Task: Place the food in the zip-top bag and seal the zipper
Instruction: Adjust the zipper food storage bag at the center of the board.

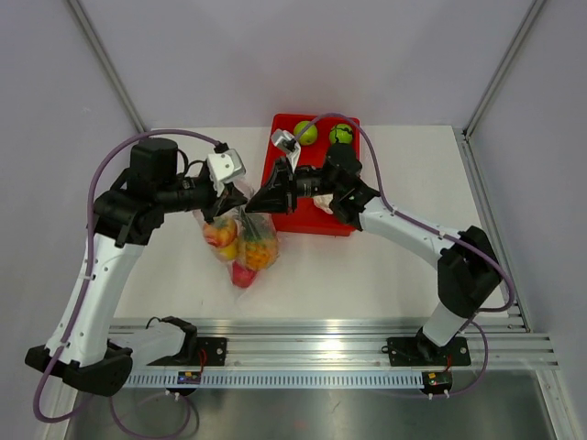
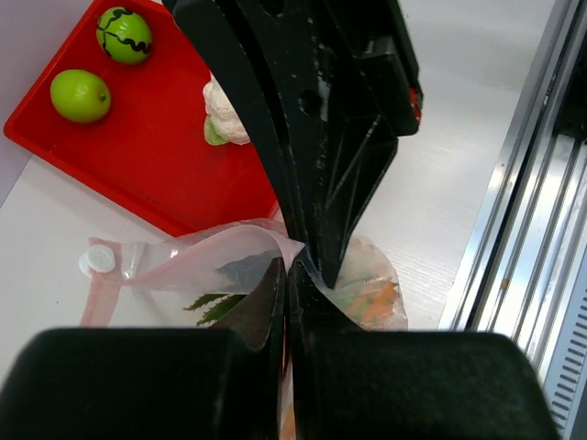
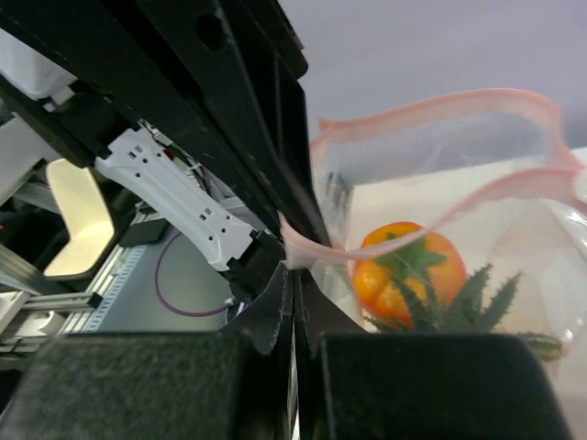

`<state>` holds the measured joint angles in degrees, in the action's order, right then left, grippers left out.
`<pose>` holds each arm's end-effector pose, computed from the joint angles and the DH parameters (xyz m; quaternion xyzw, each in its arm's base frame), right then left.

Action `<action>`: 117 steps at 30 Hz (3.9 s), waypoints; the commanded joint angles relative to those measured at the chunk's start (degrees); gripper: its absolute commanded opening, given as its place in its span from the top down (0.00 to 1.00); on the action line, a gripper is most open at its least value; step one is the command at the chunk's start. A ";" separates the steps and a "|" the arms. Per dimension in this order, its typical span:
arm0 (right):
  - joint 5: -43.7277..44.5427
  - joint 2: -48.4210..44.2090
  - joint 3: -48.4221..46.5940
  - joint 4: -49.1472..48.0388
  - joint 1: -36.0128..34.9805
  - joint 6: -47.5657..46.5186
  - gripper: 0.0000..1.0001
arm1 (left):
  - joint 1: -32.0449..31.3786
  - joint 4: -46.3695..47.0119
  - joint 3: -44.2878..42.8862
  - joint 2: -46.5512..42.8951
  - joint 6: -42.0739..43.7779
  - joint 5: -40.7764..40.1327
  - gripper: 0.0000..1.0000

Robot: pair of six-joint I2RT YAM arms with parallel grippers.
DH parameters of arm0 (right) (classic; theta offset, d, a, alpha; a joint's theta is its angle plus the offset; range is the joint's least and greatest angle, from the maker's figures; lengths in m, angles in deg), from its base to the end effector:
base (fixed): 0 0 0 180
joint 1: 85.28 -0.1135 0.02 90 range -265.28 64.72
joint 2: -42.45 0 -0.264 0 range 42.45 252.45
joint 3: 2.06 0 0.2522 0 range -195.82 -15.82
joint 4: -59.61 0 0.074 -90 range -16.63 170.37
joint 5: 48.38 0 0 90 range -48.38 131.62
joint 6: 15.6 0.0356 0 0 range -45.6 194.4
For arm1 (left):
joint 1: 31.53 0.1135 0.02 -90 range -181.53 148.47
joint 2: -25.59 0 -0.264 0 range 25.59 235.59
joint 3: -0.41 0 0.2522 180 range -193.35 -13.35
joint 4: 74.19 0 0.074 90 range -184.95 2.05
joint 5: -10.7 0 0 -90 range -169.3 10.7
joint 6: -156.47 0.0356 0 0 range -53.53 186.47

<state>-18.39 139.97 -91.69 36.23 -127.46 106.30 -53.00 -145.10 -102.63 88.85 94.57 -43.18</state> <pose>0.2704 0.2866 0.3651 -0.4434 0.4865 0.6568 0.3678 0.1626 -0.0865 0.4575 0.4854 0.6879 -0.2425 0.4821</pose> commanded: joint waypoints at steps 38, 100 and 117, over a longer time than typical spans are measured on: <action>10.35 -2.60 -3.13 26.95 7.81 -16.70 0.11 | 2.05 17.07 27.67 -19.15 7.23 6.42 1.00; -2.48 -2.77 -0.50 10.25 7.10 -10.98 1.00 | 1.87 9.59 -1.43 6.09 -9.99 4.40 0.23; -5.73 -3.82 -2.26 14.29 5.43 -16.17 1.00 | 1.87 2.57 -4.94 13.02 -8.15 12.31 0.41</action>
<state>-22.63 139.42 -91.87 49.93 -121.25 92.79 -51.14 -141.49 -104.77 101.53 86.13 -34.18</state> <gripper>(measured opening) 0.009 0.609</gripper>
